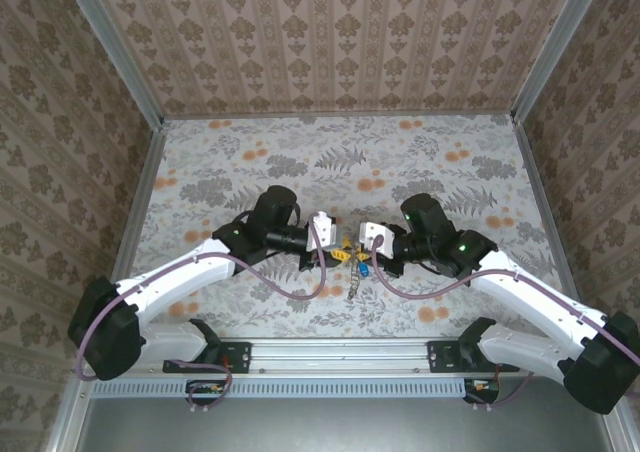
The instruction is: Put the keys on the keyring
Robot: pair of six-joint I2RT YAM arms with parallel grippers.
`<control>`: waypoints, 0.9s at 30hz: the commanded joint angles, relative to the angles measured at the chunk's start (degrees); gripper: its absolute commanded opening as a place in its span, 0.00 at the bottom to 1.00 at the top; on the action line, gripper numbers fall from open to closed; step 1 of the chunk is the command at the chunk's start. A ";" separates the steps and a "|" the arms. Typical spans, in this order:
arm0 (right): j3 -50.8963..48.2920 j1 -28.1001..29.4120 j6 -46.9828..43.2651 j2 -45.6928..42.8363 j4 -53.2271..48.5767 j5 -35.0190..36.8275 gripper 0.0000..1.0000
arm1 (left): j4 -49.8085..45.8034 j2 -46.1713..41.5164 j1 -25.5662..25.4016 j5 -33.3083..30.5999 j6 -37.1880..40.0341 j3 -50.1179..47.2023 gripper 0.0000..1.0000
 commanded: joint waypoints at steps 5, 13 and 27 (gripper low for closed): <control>1.41 0.33 1.38 0.25 2.47 0.15 0.00 | 0.00 2.33 -1.44 -1.46 -0.59 2.41 0.23; 1.17 0.33 1.50 0.15 3.27 -1.31 0.00 | -0.68 2.39 -1.56 -4.26 -1.61 3.10 0.24; 0.29 0.34 2.81 -0.45 5.04 -1.15 0.00 | -0.02 2.41 -1.71 -2.08 -1.67 3.08 0.18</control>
